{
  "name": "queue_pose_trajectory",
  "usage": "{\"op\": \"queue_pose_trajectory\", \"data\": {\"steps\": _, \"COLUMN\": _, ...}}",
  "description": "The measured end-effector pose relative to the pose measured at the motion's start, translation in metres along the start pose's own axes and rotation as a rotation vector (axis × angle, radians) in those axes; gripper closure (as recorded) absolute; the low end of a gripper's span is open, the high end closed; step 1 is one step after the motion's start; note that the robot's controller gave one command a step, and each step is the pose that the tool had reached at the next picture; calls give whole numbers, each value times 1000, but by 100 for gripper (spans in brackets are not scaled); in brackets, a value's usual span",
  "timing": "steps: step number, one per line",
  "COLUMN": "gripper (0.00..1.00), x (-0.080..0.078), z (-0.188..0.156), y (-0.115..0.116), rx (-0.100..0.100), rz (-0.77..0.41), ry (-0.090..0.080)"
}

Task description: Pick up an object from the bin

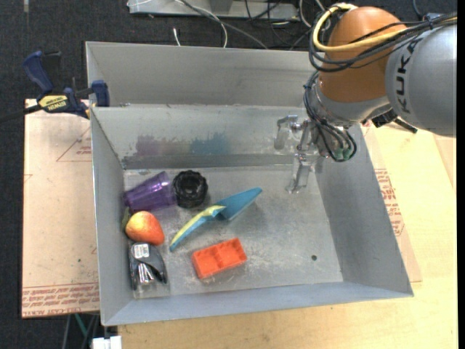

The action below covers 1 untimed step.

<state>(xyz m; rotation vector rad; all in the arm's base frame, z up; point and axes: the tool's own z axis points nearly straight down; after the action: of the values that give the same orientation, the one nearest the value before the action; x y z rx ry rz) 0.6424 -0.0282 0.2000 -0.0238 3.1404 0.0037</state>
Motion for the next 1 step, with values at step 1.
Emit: {"op": "queue_pose_trajectory", "data": {"steps": 1, "gripper": 0, "x": 13, "z": -3, "y": 7, "rx": 4, "rz": -43, "ry": -10}}
